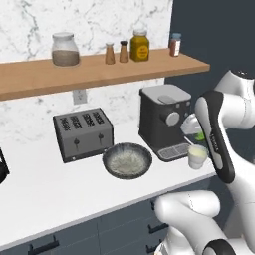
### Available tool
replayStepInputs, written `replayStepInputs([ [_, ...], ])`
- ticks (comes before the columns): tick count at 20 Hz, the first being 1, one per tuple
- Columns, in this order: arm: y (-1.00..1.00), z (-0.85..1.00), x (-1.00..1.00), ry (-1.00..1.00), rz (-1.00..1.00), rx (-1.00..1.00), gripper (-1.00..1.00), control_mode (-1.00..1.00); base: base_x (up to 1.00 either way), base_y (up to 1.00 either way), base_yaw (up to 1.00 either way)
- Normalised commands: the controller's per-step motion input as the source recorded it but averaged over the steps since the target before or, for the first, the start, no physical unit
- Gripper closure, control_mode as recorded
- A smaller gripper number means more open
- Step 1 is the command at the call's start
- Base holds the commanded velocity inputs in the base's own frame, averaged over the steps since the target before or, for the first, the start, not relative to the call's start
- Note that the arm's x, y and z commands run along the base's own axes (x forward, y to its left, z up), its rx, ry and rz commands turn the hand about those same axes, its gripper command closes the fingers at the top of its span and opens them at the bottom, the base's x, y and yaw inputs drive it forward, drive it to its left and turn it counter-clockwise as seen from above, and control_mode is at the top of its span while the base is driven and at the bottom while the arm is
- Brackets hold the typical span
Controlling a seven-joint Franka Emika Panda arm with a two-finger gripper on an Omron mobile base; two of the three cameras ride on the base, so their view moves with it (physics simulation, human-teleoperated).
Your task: Grab a lemon wedge from the fridge and one ice cube from the ice bowl, and put them in the glass of lemonade.
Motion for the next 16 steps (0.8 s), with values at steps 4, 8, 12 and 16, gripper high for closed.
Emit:
replayStepInputs([
  [4,0.0,0.0,0.0,0.0,0.0,0.0,1.0,1.0,0.36,0.53,-0.2],
  [8,0.0,-0.08,0.11,0.06,-0.02,0.0,1.0,-1.0,0.28,0.12,-0.08],
  [12,0.0,-0.51,0.34,0.31,-0.13,0.0,1.0,-1.0,0.0,0.0,0.0],
  [16,0.0,-0.61,0.47,0.22,-0.23,0.0,1.0,-1.0,0.0,0.0,0.0],
])
